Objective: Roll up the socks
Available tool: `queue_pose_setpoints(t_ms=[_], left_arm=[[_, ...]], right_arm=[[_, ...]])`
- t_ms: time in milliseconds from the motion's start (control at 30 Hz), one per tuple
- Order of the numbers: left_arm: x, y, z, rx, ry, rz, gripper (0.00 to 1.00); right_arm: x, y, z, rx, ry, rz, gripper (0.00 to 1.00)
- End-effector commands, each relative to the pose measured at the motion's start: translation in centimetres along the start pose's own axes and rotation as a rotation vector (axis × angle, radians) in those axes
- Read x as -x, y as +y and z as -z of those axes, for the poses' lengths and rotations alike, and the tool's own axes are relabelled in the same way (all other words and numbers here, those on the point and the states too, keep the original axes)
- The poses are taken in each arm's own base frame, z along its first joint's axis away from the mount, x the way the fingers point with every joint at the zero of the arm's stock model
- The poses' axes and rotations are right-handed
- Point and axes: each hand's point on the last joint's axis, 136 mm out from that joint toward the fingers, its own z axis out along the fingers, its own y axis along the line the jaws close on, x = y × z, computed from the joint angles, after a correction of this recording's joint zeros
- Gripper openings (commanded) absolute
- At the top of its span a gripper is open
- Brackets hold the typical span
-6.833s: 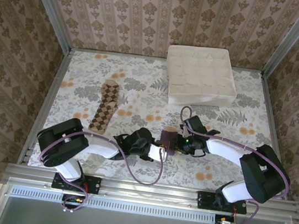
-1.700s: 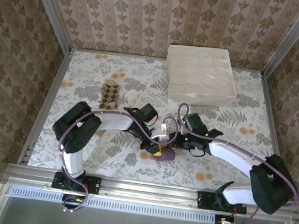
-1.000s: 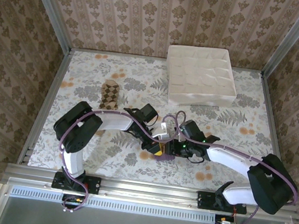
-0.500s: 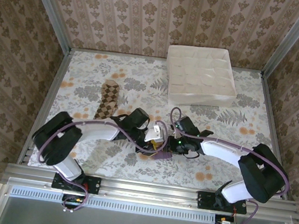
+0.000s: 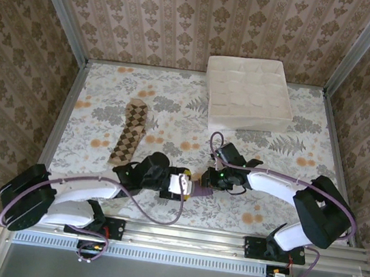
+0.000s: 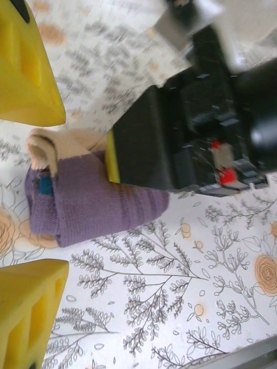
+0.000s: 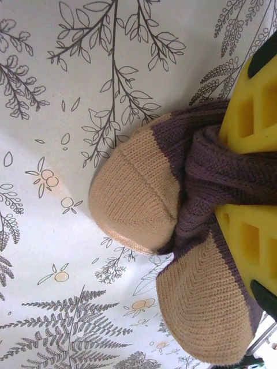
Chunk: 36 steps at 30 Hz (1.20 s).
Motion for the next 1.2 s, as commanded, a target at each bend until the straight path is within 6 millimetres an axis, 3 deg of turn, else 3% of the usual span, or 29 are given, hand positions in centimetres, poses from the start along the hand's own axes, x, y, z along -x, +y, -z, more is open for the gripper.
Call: queue_pose_setpoints(t_ms=[0, 300, 533, 733, 800, 967, 1167], left_arm=[[0.7, 2.8, 0.4, 0.193, 0.044, -0.193, 0.62], [0.4, 0.1, -2.9, 0.085, 0.064, -0.215, 0.63], [-2.1, -1.8, -5.0, 0.005, 0.113, -0.164, 0.63], [-4.5, -2.3, -5.9, -0.014, 0.145, -0.087, 0.63], [-5.1, -2.3, -6.0, -0.018, 0.152, -0.055, 0.56], [-6.3, -2.2, -5.7, -0.046, 0.155, 0.034, 0.20], [-7.3, -2.9, -5.1, -0.137, 0.148, 0.142, 0.14]], right_arm=[[-2.9, -3.9, -1.0, -0.158, 0.105, -0.038, 0.22], [-3.1, -3.9, -1.0, -0.164, 0.124, -0.043, 0.22], [-3.1, -3.7, -1.1, -0.157, 0.137, -0.043, 0.22], [-3.0, -3.1, -1.1, -0.133, 0.146, -0.049, 0.22], [-3.0, -2.9, -1.0, -0.123, 0.147, -0.050, 0.23], [-2.4, -1.9, -0.5, -0.061, 0.120, -0.052, 0.30], [-1.0, -0.4, 1.2, -0.005, 0.050, 0.001, 0.45]])
